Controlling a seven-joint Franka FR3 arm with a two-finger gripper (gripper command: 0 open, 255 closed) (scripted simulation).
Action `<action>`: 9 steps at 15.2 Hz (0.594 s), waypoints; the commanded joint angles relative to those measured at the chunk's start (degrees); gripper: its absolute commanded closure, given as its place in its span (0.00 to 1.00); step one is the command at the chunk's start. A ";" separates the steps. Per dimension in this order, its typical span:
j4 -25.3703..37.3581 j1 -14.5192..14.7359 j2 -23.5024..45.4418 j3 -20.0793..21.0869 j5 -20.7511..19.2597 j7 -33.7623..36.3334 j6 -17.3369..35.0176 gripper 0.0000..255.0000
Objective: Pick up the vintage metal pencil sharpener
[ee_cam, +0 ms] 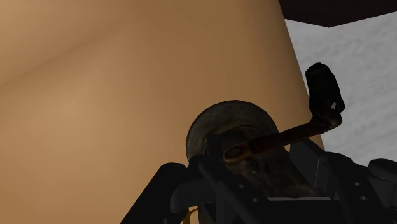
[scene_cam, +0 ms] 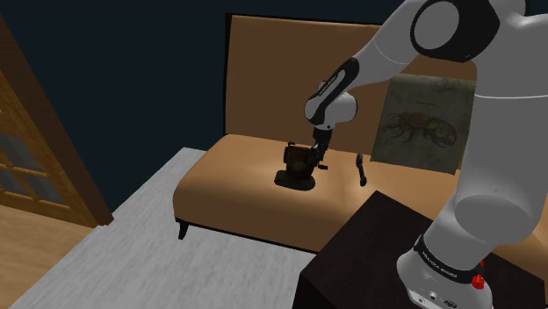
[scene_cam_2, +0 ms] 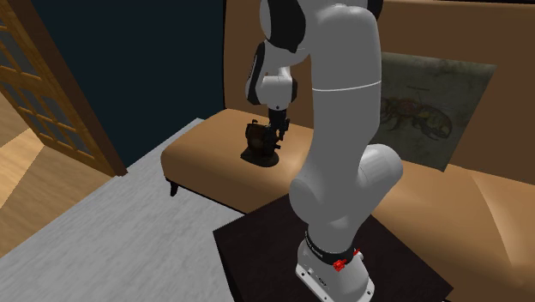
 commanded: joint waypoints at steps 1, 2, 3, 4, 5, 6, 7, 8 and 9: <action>0.05 0.00 0.15 0.04 0.06 -0.01 0.09 1.00; 0.02 -0.01 0.14 0.04 0.06 -0.02 0.11 1.00; 0.02 0.00 0.12 0.04 0.05 -0.01 0.10 1.00; 0.01 -0.01 0.14 0.04 0.06 -0.02 0.12 1.00; 0.04 -0.02 0.16 0.04 0.07 -0.03 0.12 1.00; 0.04 -0.03 0.18 0.04 0.08 -0.05 0.12 1.00; 0.07 -0.03 0.21 0.05 0.09 -0.05 0.13 1.00; -0.18 -0.01 0.05 0.02 0.06 -0.06 0.23 1.00; -0.20 0.12 -0.63 -0.18 -0.31 0.20 -0.40 1.00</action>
